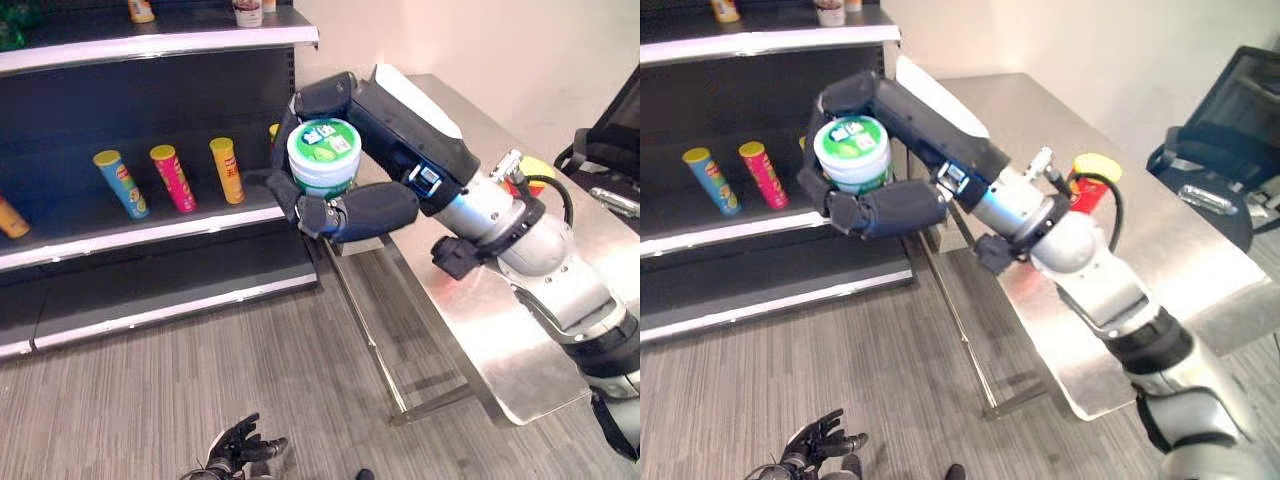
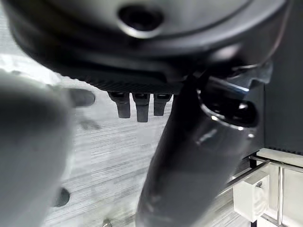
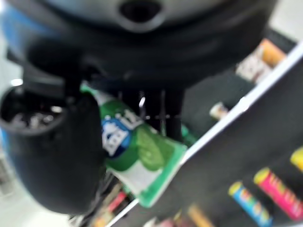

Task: Put the goods on the table back onto the shelves and tidy them up.

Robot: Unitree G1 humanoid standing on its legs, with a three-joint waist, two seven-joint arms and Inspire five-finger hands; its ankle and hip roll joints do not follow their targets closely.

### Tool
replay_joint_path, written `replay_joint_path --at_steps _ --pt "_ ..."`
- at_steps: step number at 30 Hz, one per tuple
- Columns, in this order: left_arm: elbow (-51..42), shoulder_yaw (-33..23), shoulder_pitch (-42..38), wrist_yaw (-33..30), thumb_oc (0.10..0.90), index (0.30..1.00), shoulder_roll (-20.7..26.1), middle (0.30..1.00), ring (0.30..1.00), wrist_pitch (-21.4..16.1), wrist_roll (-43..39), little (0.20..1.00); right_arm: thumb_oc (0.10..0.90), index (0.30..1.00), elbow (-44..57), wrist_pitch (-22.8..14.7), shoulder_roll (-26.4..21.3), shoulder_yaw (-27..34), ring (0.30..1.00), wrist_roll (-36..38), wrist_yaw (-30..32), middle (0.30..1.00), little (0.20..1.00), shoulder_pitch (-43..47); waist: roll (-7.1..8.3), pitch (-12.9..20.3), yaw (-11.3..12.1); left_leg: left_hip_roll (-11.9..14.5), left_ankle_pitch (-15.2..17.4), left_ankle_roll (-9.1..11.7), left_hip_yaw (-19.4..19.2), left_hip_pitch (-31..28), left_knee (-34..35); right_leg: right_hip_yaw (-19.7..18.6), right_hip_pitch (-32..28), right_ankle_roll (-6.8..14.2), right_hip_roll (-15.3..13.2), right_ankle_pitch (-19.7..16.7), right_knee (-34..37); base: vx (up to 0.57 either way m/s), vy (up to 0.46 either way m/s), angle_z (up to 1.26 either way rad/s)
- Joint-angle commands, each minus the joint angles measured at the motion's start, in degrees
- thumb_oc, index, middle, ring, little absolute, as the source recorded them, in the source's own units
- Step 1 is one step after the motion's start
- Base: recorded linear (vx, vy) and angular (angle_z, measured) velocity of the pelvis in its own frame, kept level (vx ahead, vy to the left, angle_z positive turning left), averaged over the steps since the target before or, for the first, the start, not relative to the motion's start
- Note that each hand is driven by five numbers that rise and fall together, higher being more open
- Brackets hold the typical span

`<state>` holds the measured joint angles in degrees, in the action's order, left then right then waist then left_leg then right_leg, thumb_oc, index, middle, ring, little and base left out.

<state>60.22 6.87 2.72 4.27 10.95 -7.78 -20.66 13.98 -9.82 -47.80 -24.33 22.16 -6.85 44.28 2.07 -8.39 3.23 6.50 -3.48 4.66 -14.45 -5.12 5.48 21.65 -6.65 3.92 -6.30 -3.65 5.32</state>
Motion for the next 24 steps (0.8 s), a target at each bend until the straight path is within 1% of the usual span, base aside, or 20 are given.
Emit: replay_joint_path --at_steps 1,2,3,4,5,6,7,8,9,10,11,12,14,15,16,17,18,19,21,24 --pt "-1.32 4.60 -2.62 0.47 0.800 0.900 2.74 0.900 0.900 -2.66 0.69 0.900 0.400 0.300 -5.00 -2.10 1.74 4.59 0.300 -3.29 7.00 0.300 0.300 3.96 1.08 4.73 1.14 -2.11 0.57 -1.53 1.73 1.39 -0.52 2.03 -4.25 4.51 -5.50 5.42 -7.31 0.09 0.274 0.62" --pt "-1.76 4.59 -2.57 0.47 0.800 0.900 2.89 0.900 0.900 -2.65 0.43 0.900 0.400 0.300 -5.59 -1.79 2.15 4.84 0.300 -5.11 7.76 0.300 0.300 4.06 0.86 4.45 1.31 -2.95 1.25 -2.34 2.36 1.09 -0.48 2.06 -2.90 4.95 -7.10 5.01 -11.25 0.08 0.290 0.73" --pt "-1.98 4.53 -2.59 0.46 0.800 0.900 3.16 0.900 0.900 -2.67 0.48 0.900 0.400 0.300 -5.86 -1.51 2.19 5.03 0.300 -6.35 7.87 0.300 0.300 4.25 0.74 4.18 1.32 -3.92 1.85 -3.21 2.90 0.80 -0.48 1.66 -1.09 5.29 -8.89 3.47 -15.50 0.08 0.314 0.60" --pt "-2.21 4.72 -2.61 0.50 0.800 0.900 3.46 0.900 0.900 -2.66 0.52 0.900 0.400 0.300 -6.71 -1.17 2.75 5.03 0.300 -7.74 8.42 0.300 0.300 5.16 0.83 3.64 1.34 -5.48 2.56 -4.46 3.67 0.21 -0.48 0.65 0.69 5.88 -11.35 0.25 -19.66 0.08 0.303 0.58" --pt "-2.11 4.76 -2.83 0.62 0.800 0.900 3.76 0.900 0.900 -2.63 0.48 0.900 0.400 0.300 -7.33 -1.09 3.37 4.85 0.300 -8.22 8.69 0.300 0.300 6.17 0.74 2.98 1.20 -6.21 2.79 -5.13 4.24 -0.10 -0.48 -0.27 2.56 5.94 -12.40 -1.81 -22.96 0.05 0.201 0.64" --pt "-2.11 4.75 -2.83 0.62 0.800 0.900 3.76 0.900 0.900 -2.63 0.48 0.900 0.400 0.300 -7.34 -1.09 3.37 4.84 0.300 -8.22 8.69 0.300 0.300 6.17 0.75 2.99 1.21 -6.22 2.79 -5.14 4.23 -0.09 -0.48 -0.28 2.59 5.94 -12.41 -1.80 -22.98 0.02 0.137 0.51" --pt "-1.67 4.98 -3.16 0.70 0.800 0.900 4.25 0.900 0.900 -2.67 0.73 0.900 0.400 0.300 -8.08 -0.86 3.68 4.26 0.300 -8.65 8.87 0.300 0.300 7.24 0.58 2.26 0.72 -6.38 2.96 -5.43 5.04 -0.31 -0.48 -2.67 4.69 5.75 -11.76 -2.29 -25.85 0.05 0.086 0.38" --pt "-1.40 4.93 -3.29 0.79 0.800 0.900 4.72 0.900 0.900 -2.76 1.04 0.900 0.400 0.300 -9.77 -0.58 3.86 3.27 0.300 -9.78 9.33 0.300 0.300 9.18 0.09 1.99 0.40 -6.11 3.53 -5.32 6.29 -0.53 -0.48 -7.66 7.67 4.96 -9.24 0.20 -25.10 0.05 0.085 0.25" --pt "-1.39 4.91 -3.33 0.79 0.800 0.900 4.70 0.900 0.900 -2.77 1.05 0.900 0.400 0.300 -9.81 -0.59 3.86 3.23 0.300 -9.78 9.33 0.300 0.300 9.25 0.01 2.13 0.42 -6.01 3.44 -5.31 6.25 -0.33 -0.48 -7.66 7.81 4.89 -9.11 0.01 -24.91 0.10 0.028 0.22" --pt "-0.73 4.73 -3.45 1.00 0.800 0.900 4.84 0.900 0.900 -2.83 0.84 0.900 0.400 0.300 -10.60 -0.31 3.62 2.60 0.300 -9.43 9.11 0.300 0.300 10.35 -0.02 2.07 0.03 -5.95 3.81 -4.94 7.06 -0.50 -0.48 -10.38 8.64 4.55 -7.21 2.09 -21.58 0.11 -0.027 0.28" --pt "-0.61 4.56 -3.45 1.10 0.800 0.900 4.90 0.900 0.900 -2.92 0.79 0.900 0.400 0.300 -11.16 -0.30 3.28 2.03 0.300 -9.50 9.09 0.300 0.300 11.15 -0.02 2.21 -0.09 -5.94 3.91 -4.62 7.70 -0.55 -0.48 -11.26 8.54 4.63 -6.58 2.07 -17.77 0.24 -0.085 0.35" --pt "-0.79 4.81 -3.26 1.09 0.800 0.900 4.71 0.900 0.900 -3.14 0.81 0.900 0.400 0.300 -12.53 -0.64 3.42 1.53 0.300 -8.99 9.82 0.300 0.300 12.90 0.55 1.90 -0.53 -6.53 4.74 -4.24 9.12 -1.01 -0.48 -13.94 9.68 5.82 -6.53 -1.41 -7.42 0.24 -0.097 0.42" --pt "-0.47 4.78 -3.42 1.13 0.800 0.900 4.62 0.900 0.900 -3.05 0.61 0.900 0.400 0.300 -13.78 -0.58 3.71 0.69 0.300 -9.64 10.01 0.300 0.300 14.44 1.43 1.77 -1.02 -6.97 5.49 -3.98 10.26 -1.80 -0.48 -16.47 11.37 7.06 -5.77 -4.63 -1.87 0.20 -0.087 0.27" --pt "-0.44 4.72 -3.44 1.14 0.800 0.900 4.56 0.900 0.900 -3.07 0.61 0.900 0.400 0.300 -13.90 -0.62 3.74 0.55 0.300 -9.64 10.03 0.300 0.300 14.59 1.29 1.71 -1.01 -6.84 5.64 -3.95 10.21 -1.93 -0.48 -16.45 11.12 7.05 -5.62 -4.76 -1.56 0.22 -0.110 0.27" --pt "-0.14 4.59 -3.70 1.19 0.800 0.900 4.37 0.900 0.900 -3.03 0.35 0.900 0.400 0.300 -14.88 -0.55 5.14 -0.21 0.300 -9.48 10.40 0.300 0.300 16.29 1.79 1.56 -1.33 -6.54 6.55 -3.48 10.97 -3.10 -0.48 -17.95 13.64 7.82 -4.72 -6.34 -0.32 0.20 -0.112 0.36" --pt "-0.16 4.62 -3.66 1.25 0.800 0.900 4.23 0.900 0.900 -2.91 0.35 0.900 0.400 0.300 -15.49 -0.21 5.37 -0.69 0.300 -9.92 10.45 0.300 0.300 17.06 2.20 1.56 -1.32 -6.43 6.88 -3.24 11.42 -3.71 -0.48 -17.97 13.92 7.94 -4.54 -6.81 -0.32 0.20 -0.112 0.32" --pt "-0.16 4.60 -3.67 1.25 0.800 0.900 4.21 0.900 0.900 -2.90 0.35 0.900 0.400 0.300 -15.53 -0.23 5.39 -0.74 0.300 -9.92 10.46 0.300 0.300 17.12 2.15 1.52 -1.37 -6.39 6.90 -3.23 11.45 -3.75 -0.48 -17.93 13.86 7.93 -4.51 -6.79 -0.32 0.17 -0.171 0.31" --pt "-0.03 4.70 -3.57 1.25 0.800 0.900 4.01 0.900 0.900 -2.92 0.72 0.900 0.400 0.300 -16.51 0.06 5.15 -1.38 0.300 -10.21 10.13 0.300 0.300 17.76 2.96 2.07 -1.34 -5.83 7.64 -2.63 12.07 -4.55 -0.48 -18.07 12.95 7.30 -4.07 -6.61 -0.32 0.19 -0.230 0.42" --pt "-0.35 4.78 -3.22 0.96 0.800 0.900 3.43 0.900 0.900 -2.95 0.07 0.900 0.400 0.300 -16.78 0.10 5.43 -1.82 0.300 -10.19 9.91 0.300 0.300 18.27 3.10 2.95 -1.07 -3.96 7.61 -1.66 12.36 -5.14 -0.48 -16.83 11.32 6.50 -3.34 -6.22 -0.32 0.22 -0.297 0.40" --pt "-1.48 4.89 -2.67 0.63 0.800 0.900 3.11 0.900 0.900 -2.73 -0.97 0.900 0.400 0.300 -16.72 0.10 5.26 -2.10 0.300 -9.85 9.79 0.300 0.300 18.89 2.93 4.30 -0.77 -0.22 6.45 -0.04 13.05 -5.88 -0.54 -14.71 8.75 5.03 -0.96 -3.88 -0.32 0.19 -0.301 0.08"
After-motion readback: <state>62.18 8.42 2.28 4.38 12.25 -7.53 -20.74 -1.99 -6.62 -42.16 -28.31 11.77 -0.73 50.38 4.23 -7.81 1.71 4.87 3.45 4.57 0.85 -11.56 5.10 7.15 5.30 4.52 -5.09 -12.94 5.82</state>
